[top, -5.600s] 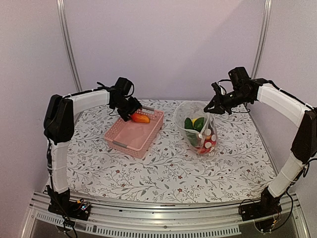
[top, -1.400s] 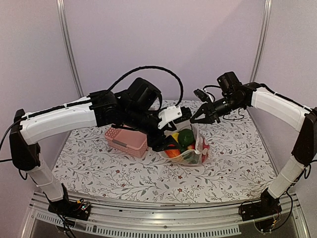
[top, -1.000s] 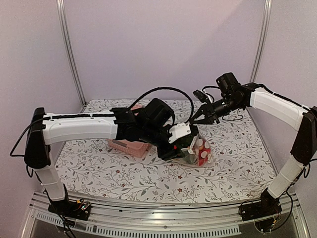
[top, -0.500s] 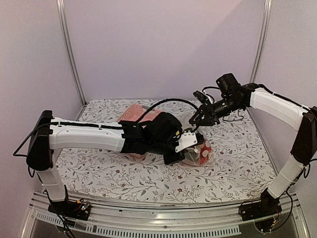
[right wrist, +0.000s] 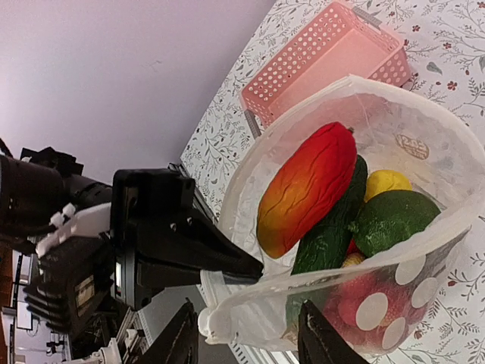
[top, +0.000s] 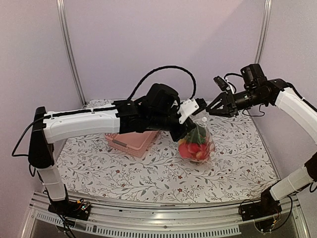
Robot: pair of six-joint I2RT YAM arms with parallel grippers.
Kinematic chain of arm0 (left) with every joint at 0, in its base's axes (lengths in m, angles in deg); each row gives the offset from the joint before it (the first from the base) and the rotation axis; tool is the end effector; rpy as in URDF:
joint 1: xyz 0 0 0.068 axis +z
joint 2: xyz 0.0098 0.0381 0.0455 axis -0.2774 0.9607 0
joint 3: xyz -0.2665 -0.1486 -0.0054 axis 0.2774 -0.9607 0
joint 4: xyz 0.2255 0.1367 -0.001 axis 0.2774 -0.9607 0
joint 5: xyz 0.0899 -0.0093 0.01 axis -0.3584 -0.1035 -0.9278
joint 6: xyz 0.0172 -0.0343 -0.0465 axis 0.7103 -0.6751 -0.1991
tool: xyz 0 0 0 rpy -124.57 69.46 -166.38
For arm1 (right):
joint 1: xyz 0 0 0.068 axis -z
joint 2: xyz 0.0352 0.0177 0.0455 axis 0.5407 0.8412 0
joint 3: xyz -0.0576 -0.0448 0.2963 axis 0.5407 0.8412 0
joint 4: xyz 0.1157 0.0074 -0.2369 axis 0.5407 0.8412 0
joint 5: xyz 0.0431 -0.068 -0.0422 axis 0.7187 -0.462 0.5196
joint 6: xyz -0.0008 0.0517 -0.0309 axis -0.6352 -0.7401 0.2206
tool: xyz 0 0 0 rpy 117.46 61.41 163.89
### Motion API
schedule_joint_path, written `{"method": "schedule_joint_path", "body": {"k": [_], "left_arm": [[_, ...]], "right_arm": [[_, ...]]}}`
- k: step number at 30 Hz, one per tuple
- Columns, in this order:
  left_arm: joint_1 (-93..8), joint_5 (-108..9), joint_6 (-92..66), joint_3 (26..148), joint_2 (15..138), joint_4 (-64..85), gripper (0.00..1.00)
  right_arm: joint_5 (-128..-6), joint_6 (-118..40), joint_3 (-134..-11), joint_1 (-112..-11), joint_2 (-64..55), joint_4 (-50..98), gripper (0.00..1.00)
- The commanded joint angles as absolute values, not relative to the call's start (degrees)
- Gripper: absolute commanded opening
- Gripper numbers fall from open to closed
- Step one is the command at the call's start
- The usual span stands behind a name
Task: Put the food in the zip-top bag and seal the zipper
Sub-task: Pass from the right arm to the left, then pass from the left arm to the right
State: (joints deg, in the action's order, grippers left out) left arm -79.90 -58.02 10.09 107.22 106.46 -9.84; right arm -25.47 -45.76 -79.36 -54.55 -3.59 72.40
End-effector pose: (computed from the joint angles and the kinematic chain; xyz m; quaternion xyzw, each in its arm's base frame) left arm 0.2012 -0.4084 0.3414 0.5320 0.6888 -0.2143 0.4435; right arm 0.2590 0.1402 0.3946 -0.2090 0.8354 0.4719 0.1892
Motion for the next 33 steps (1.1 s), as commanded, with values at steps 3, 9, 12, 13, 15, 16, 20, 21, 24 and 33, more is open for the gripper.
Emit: {"method": "schedule_joint_path", "body": {"k": [3, 9, 12, 13, 15, 16, 20, 21, 24, 33], "left_arm": [[-77.4, -51.74, 4.41, 111.75, 109.86, -5.53, 0.0], [-76.82, -49.99, 2.56, 110.49, 110.25, -4.25, 0.0], [-76.51, -49.28, 1.93, 110.07, 110.31, -3.63, 0.0], [-76.48, -48.96, 1.87, 110.13, 110.39, -3.51, 0.0], [-76.38, -48.86, 1.63, 110.22, 110.39, -3.3, 0.0], [-76.33, -48.8, 1.56, 110.31, 110.39, -3.29, 0.0], [-76.14, -48.45, 1.22, 110.33, 110.51, -3.21, 0.0], [-76.07, -48.37, 1.06, 110.4, 110.52, -3.1, 0.0], [-75.88, -48.34, 0.48, 110.71, 110.7, -2.96, 0.0], [-75.03, -52.58, 0.3, 113.94, 108.49, -7.21, 0.48]], "right_arm": [[-28.51, -40.43, -72.29, -55.65, -12.17, 70.06, 0.42], [-30.95, -40.41, -69.69, -57.09, -14.0, 65.68, 0.43], [-34.07, -39.63, -70.98, -60.2, -12.06, 66.14, 0.42], [-34.8, -39.64, -71.05, -60.98, -11.39, 66.26, 0.41], [-35.6, -39.88, -71.28, -61.66, -10.64, 66.19, 0.39], [-35.76, -39.91, -71.43, -61.81, -10.22, 66.15, 0.38], [-37.84, -40.28, -72.26, -62.17, -9.87, 65.97, 0.35], [-38.9, -40.61, -72.29, -62.24, -9.95, 65.97, 0.32], [-40.79, -41.48, -71.26, -62.35, -10.49, 65.45, 0.17], [-41.97, -40.14, -70.2, -62.44, -12.23, 66.67, 0.0]]}}
